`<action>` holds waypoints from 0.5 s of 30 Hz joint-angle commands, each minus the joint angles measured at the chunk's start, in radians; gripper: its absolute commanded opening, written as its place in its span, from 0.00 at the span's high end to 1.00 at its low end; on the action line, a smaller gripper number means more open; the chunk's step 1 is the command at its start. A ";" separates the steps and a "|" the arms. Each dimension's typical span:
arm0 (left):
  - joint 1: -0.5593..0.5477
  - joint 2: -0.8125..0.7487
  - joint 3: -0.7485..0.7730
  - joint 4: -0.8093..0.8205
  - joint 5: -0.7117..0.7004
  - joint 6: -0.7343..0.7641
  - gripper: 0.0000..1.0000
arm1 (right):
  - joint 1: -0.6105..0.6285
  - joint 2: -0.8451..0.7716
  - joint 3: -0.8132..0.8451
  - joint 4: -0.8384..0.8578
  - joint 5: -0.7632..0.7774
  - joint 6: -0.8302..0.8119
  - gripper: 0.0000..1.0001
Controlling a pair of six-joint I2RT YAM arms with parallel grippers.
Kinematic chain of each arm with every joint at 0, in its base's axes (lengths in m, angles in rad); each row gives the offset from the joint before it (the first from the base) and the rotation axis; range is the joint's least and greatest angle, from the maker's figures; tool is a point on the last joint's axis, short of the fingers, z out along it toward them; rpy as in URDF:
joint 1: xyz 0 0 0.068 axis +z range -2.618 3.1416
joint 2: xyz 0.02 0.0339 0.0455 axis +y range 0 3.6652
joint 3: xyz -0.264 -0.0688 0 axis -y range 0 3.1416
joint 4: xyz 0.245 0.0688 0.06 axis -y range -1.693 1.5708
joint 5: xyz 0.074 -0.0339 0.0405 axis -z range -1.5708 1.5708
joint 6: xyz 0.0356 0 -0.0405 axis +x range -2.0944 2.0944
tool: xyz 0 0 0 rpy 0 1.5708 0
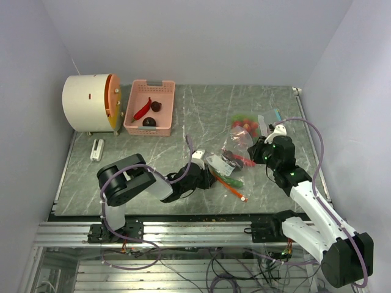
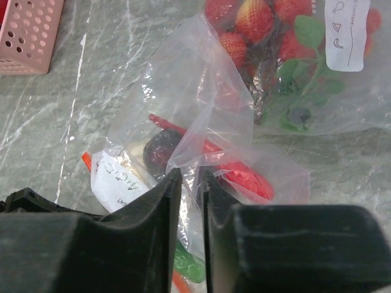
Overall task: Open the zip-top bag and remove the fake food
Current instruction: Pick up the fake vegetable from the zipper food storage bag.
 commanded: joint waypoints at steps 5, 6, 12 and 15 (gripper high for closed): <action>-0.004 -0.019 -0.050 0.055 -0.041 -0.017 0.84 | 0.001 0.022 0.000 0.026 -0.009 0.010 0.99; 0.000 -0.023 -0.049 0.057 -0.053 -0.015 0.84 | 0.000 0.021 -0.002 0.027 -0.012 0.010 1.00; 0.050 0.005 0.023 0.025 -0.056 0.013 0.87 | 0.000 0.035 -0.032 0.049 -0.045 0.032 1.00; 0.071 0.045 0.040 0.079 -0.049 0.004 0.87 | 0.000 0.069 -0.059 0.077 -0.084 0.053 1.00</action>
